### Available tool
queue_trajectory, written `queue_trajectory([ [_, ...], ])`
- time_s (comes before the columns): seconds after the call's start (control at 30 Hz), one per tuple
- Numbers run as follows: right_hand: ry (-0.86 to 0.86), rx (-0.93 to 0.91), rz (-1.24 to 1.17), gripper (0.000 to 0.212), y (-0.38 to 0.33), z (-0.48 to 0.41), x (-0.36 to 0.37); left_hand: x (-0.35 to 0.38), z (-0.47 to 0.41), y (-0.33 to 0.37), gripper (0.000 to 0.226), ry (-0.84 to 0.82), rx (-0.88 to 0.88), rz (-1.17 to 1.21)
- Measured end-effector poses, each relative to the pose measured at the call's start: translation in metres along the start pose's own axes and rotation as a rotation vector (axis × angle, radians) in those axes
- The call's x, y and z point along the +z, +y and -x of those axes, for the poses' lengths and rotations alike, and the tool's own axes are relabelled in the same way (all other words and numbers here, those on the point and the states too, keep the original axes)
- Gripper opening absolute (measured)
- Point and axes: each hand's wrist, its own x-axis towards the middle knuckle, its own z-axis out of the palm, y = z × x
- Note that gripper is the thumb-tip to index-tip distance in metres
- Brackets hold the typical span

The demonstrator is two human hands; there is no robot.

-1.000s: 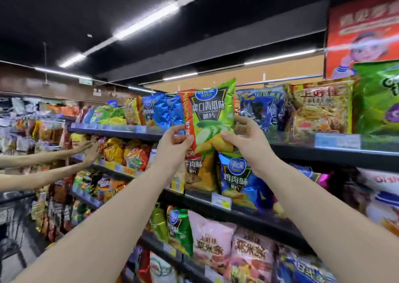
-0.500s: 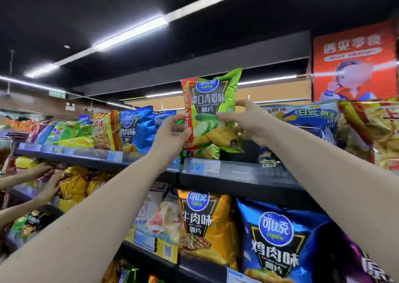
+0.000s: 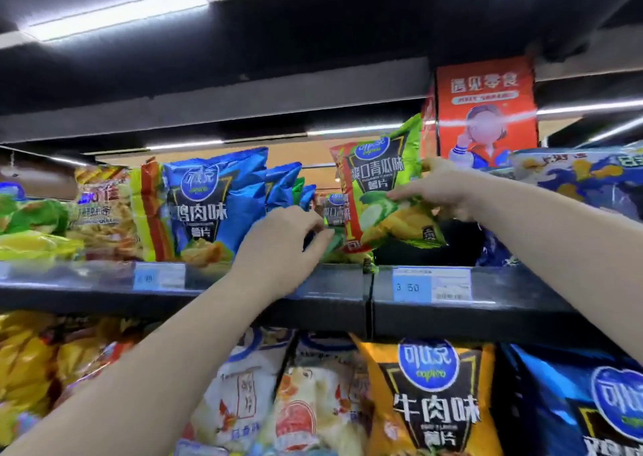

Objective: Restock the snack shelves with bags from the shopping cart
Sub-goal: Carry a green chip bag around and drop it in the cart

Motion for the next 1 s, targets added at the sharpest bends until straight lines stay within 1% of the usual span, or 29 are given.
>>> queue_trajectory([
  [0.03,-0.007,0.012,0.042,0.122,-0.004,0.001,0.008,0.0,0.005,-0.004,0.05,0.006,0.026,-0.006],
  [0.1,-0.024,0.026,0.095,0.063,-0.009,0.006,0.026,0.0,0.013,-0.009,0.047,0.037,0.067,0.047],
  [0.13,-0.035,0.041,0.11,0.048,-0.009,0.004,0.034,0.001,0.015,-0.009,0.045,0.059,0.089,0.077],
  [0.17,-0.058,0.063,0.12,0.044,-0.008,0.003,0.042,0.002,0.017,-0.009,0.044,0.076,0.114,0.092],
  [0.2,-0.078,0.082,0.13,0.045,-0.006,0.001,0.049,0.003,0.018,-0.009,0.047,0.086,0.137,0.089],
  [0.27,-0.103,0.116,0.159,0.056,0.002,-0.006,0.061,0.007,0.018,-0.011,0.048,0.101,0.173,0.061],
  [0.3,-0.103,0.128,0.187,0.061,0.005,-0.008,0.064,0.009,0.018,-0.013,0.046,0.118,0.182,0.056],
  [0.37,-0.09,0.125,0.226,0.063,0.007,-0.01,0.066,0.011,0.019,-0.016,0.04,0.169,0.195,0.051],
  [0.4,-0.103,0.129,0.227,0.063,0.007,-0.012,0.066,0.013,0.019,-0.018,0.038,0.19,0.201,0.048],
  [0.5,-0.268,0.194,0.216,0.058,0.0,-0.016,0.058,0.014,0.02,-0.02,0.036,0.206,0.212,0.026],
  [0.57,-0.326,0.212,0.22,0.054,-0.003,-0.018,0.057,0.015,0.02,-0.021,0.035,0.216,0.216,0.03],
  [0.63,-0.329,0.187,0.207,0.047,-0.003,-0.021,0.063,0.016,0.02,-0.02,0.033,0.248,0.22,0.04],
  [0.7,-0.295,0.147,0.196,0.043,-0.002,-0.024,0.072,0.017,0.02,-0.02,0.031,0.264,0.211,0.05],
  [0.8,-0.275,0.11,0.207,0.043,0.002,-0.027,0.08,0.017,0.019,-0.019,0.028,0.266,0.21,0.064],
  [0.83,-0.281,0.104,0.218,0.047,0.003,-0.027,0.08,0.017,0.019,-0.019,0.028,0.264,0.206,0.066],
  [0.87,-0.284,0.103,0.233,0.056,0.003,-0.026,0.078,0.017,0.019,-0.019,0.027,0.258,0.2,0.067],
  [0.93,-0.277,0.115,0.281,0.082,-0.001,-0.022,0.07,0.017,0.019,-0.018,0.028,0.24,0.185,0.064],
  [0.97,-0.267,0.12,0.311,0.091,-0.005,-0.019,0.065,0.016,0.018,-0.017,0.029,0.227,0.18,0.062],
  [1.0,-0.257,0.115,0.348,0.095,-0.01,-0.013,0.061,0.016,0.016,-0.016,0.03,0.211,0.173,0.059],
])
